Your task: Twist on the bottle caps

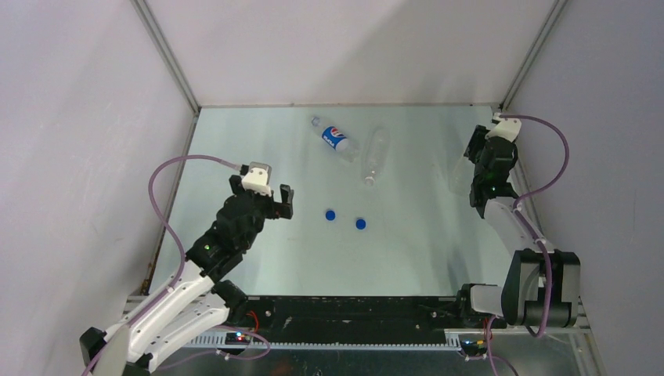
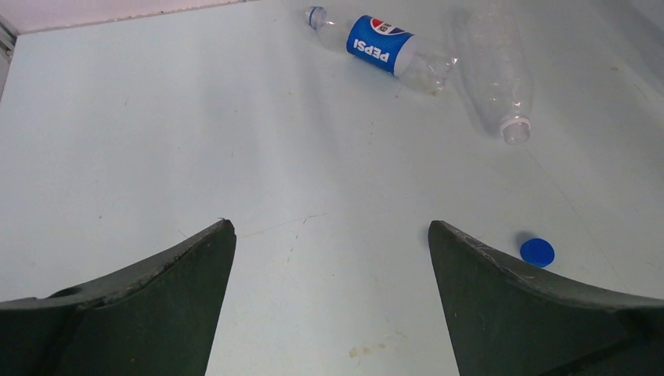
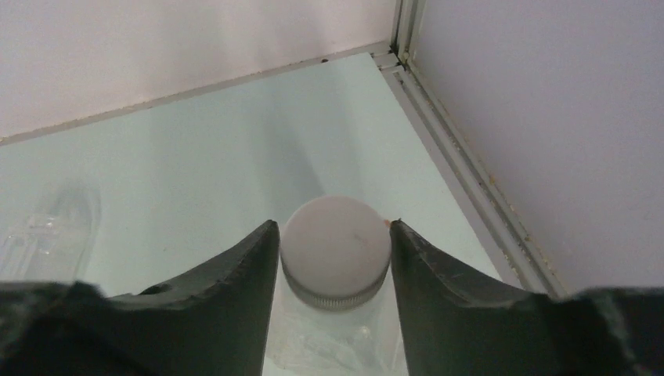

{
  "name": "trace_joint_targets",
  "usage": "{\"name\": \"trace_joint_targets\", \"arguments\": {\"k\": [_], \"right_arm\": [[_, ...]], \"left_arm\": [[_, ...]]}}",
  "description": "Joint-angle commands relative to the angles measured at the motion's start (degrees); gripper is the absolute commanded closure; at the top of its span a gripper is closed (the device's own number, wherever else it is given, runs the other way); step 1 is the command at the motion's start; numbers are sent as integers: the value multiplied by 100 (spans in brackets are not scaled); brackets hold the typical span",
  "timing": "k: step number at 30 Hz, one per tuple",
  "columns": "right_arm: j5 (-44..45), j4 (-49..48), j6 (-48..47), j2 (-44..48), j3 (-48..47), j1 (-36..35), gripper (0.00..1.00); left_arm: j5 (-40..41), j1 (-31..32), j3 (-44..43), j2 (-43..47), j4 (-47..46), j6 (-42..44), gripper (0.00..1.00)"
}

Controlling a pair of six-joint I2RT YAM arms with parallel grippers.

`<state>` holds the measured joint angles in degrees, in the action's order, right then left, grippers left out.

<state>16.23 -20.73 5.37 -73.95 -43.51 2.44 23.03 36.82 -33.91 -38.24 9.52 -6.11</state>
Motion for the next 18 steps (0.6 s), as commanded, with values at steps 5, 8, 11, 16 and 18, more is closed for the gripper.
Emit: {"name": "trace_joint_targets", "arguments": {"k": [5, 8, 11, 16, 18], "right_arm": [[27, 236, -89, 572, 88, 2, 22], [98, 507, -86, 840, 5, 2, 18], [204, 1075, 59, 1239, -168, -9, 15], [450, 1949, 373, 1657, -676, -548, 15], [836, 2345, 442, 1782, -792, -1075, 14]], "left_arm": [[-28, -39, 16, 46, -422, 107, 0], [-84, -39, 29, 46, -434, 89, 0], [-132, -35, 21, 40, -410, 68, 0], [-417, -35, -25, 6, -299, 96, 0], [-510, -34, -28, -17, -273, 130, 0]]}}
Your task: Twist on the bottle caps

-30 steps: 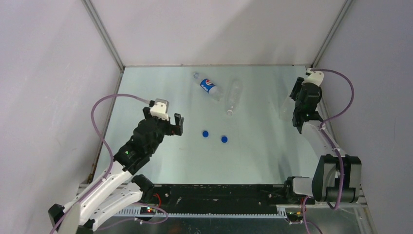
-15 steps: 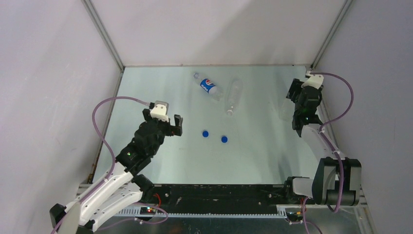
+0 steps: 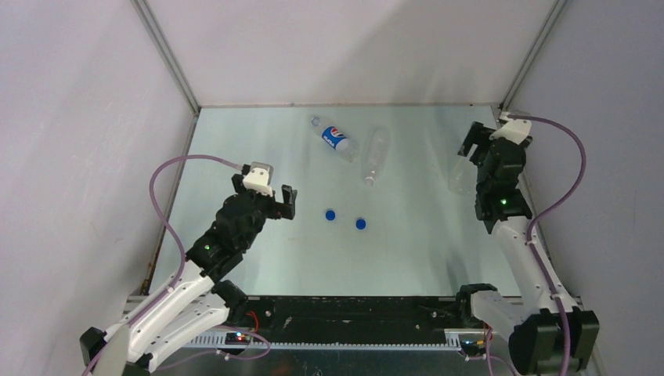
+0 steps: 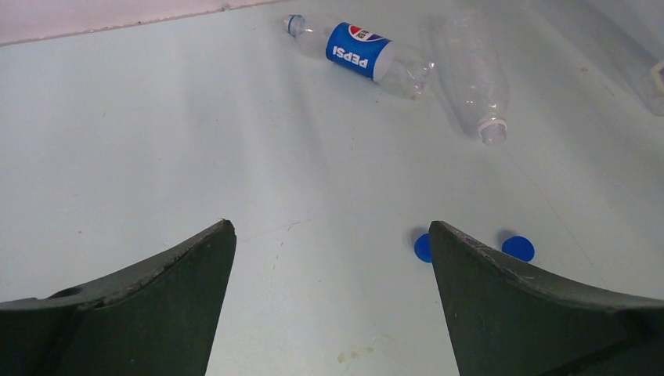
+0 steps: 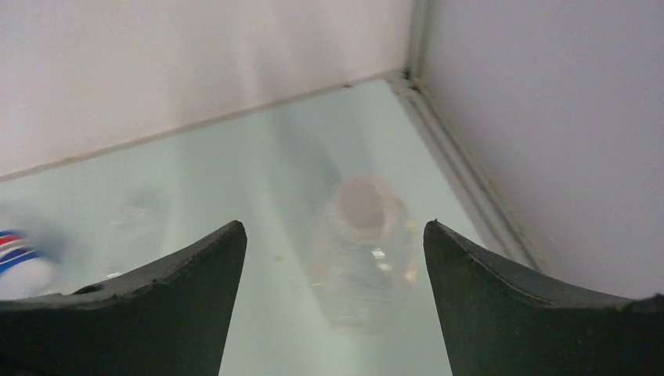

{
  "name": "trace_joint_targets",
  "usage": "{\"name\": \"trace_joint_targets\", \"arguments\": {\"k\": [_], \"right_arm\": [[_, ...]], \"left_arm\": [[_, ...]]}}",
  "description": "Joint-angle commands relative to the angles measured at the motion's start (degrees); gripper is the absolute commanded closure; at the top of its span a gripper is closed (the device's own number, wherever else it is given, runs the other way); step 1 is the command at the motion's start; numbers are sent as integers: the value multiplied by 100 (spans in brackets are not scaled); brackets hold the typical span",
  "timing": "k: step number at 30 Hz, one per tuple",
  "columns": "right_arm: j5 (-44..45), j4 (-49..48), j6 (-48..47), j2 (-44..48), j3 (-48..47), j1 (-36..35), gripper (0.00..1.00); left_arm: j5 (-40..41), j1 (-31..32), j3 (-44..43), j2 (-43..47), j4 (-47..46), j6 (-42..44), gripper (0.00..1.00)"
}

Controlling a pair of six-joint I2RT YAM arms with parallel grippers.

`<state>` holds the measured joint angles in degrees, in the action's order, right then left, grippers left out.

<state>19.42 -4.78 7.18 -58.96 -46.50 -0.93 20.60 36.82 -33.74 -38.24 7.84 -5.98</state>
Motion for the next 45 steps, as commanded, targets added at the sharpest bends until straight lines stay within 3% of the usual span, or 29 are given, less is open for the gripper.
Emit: {"name": "trace_joint_targets", "arguments": {"k": [1, 9, 14, 19, 30, 45], "right_arm": [[780, 902, 294, 303, -514, -1139, 14], [2018, 1546, 2119, -257, -535, -3274, 15], [1964, 881, 2829, -1454, -540, -4038, 16], [1795, 533, 3396, -2595, -740, -4218, 19], [1763, 61, 3671, -4428, -1470, -4179, 25], [1808, -16, 3696, -5265, -1915, -3932, 41]], "left_arm": [[-322, -39, -45, -26, -101, 129, 0], [-563, -37, -65, -91, 134, 73, 0], [-684, -34, -55, 157, 369, 100, 0], [-694, -30, 116, 296, 371, 181, 0], [-687, -36, 195, 213, 248, 211, 0], [-634, -28, 227, 198, 171, 244, 2]]}}
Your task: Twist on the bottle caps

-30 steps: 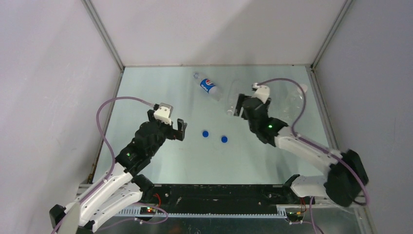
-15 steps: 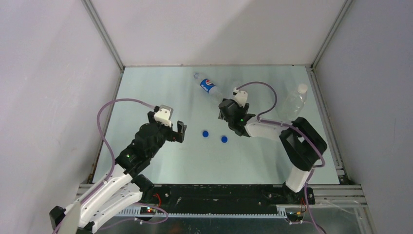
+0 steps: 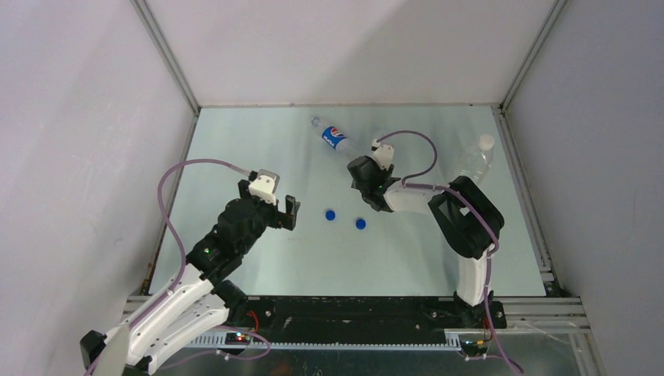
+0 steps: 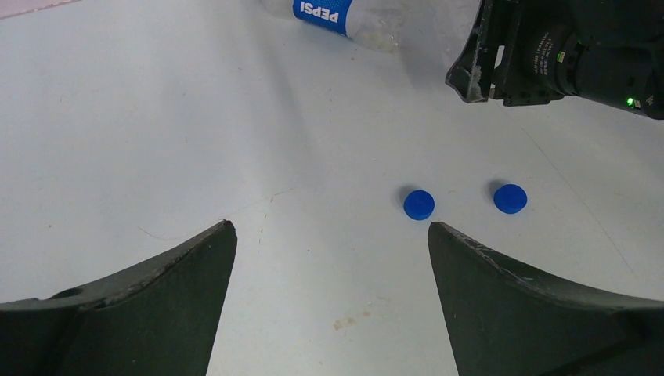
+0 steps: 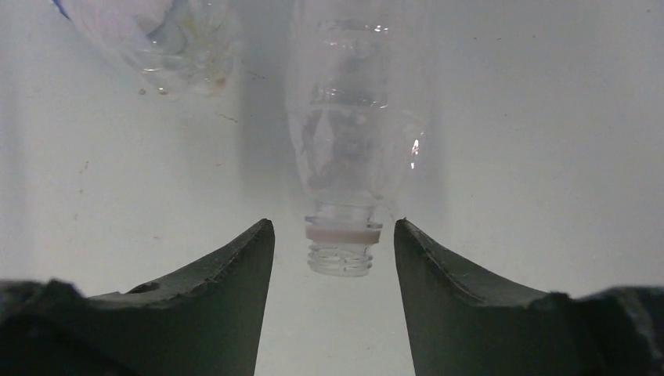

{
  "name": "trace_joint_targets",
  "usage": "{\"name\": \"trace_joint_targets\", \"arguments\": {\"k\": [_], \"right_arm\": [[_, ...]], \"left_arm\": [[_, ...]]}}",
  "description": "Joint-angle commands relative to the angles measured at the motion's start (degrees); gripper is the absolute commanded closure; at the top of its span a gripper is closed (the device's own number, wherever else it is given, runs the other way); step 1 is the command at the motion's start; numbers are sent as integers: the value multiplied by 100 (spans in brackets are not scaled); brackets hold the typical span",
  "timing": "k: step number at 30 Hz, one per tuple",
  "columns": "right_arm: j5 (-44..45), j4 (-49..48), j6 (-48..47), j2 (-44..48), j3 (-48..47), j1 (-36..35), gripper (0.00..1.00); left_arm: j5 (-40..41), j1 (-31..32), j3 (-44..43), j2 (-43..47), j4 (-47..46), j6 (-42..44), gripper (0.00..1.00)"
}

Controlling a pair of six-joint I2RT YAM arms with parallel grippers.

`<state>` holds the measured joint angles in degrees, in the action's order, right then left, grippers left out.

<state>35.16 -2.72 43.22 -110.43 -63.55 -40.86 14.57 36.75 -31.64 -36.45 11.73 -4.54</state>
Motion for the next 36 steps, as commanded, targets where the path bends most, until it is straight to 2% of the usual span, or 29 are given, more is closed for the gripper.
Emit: {"name": "trace_joint_targets", "arguments": {"k": [1, 4, 6, 13, 18, 21, 27, 31, 36], "right_arm": [[278, -192, 91, -122, -210, 68, 45], [361, -108, 83, -90, -211, 66, 57], [402, -18, 62, -16, -211, 52, 72], [454, 223, -337, 716, 212, -76, 100], [131, 666, -828, 1875, 732, -75, 100], [-755, 1016, -1518, 2724, 898, -17, 100], [-2813, 2247, -2422, 4109, 819, 314, 100], [-3775, 3781, -2903, 4425, 244, 454, 100], [-4821, 4923, -3315, 4385, -525, 505, 100]], "left_arm": [[-43, -22, 11, 21, -222, 101, 2], [-70, -25, 17, 19, -241, 115, 2], [-98, -27, 17, 13, -251, 130, 2], [-204, -28, -68, 1, -175, 313, 2], [-551, -31, -185, -67, -59, 644, 2], [-742, -28, -296, -137, 72, 990, 2], [-1454, -16, -473, -132, 195, 2215, 2], [-2040, 105, -468, -21, 80, 2941, 2], [-2512, 474, -411, -138, -170, 3675, 2]]}}
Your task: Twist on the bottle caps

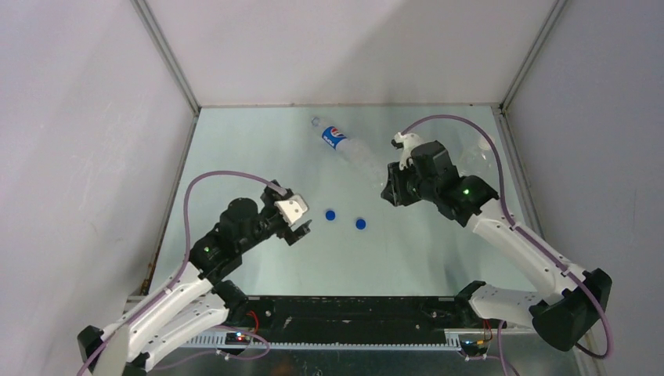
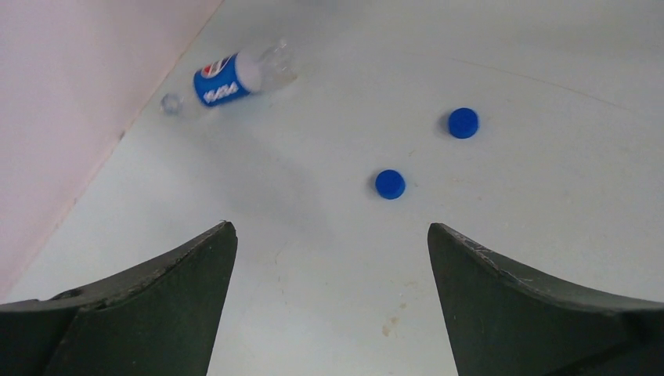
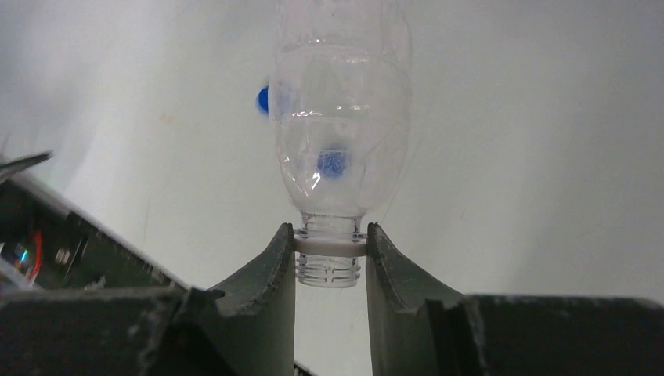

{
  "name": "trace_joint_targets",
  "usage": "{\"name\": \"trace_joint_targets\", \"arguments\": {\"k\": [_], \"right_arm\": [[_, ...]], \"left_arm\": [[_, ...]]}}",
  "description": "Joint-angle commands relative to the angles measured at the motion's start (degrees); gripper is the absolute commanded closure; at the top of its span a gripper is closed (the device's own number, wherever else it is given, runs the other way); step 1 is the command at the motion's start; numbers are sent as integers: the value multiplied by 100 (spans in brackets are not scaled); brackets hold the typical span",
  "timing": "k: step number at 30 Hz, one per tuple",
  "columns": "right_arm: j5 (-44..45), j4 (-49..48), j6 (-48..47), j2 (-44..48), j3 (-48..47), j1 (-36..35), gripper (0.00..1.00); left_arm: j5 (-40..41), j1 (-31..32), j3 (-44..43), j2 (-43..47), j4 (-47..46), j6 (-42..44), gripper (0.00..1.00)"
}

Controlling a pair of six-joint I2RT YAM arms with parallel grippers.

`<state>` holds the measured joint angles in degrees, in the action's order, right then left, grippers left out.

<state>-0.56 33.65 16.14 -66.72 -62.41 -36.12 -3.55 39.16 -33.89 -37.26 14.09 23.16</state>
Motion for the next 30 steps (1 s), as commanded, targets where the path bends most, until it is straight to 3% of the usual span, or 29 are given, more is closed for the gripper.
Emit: {"name": "trace_joint_targets", "arguments": {"k": [1, 7, 14, 30], "right_arm": [[-1375, 1586, -675, -15, -741, 31, 100], [-2240, 2839, -1265, -564, -1733, -6, 100], [-2472, 3748, -1924, -1310, -2564, -312, 100], [-2548, 4258, -2244, -1968, -3458, -722, 100]], "left_arm": [[-867, 321, -192, -95, -499, 1021, 2], [-1521, 649, -366, -517, -883, 1317, 2], [-1904, 886, -673, -1123, -914, 1632, 2], [-2120, 997, -821, -1785, -834, 1793, 3]]}}
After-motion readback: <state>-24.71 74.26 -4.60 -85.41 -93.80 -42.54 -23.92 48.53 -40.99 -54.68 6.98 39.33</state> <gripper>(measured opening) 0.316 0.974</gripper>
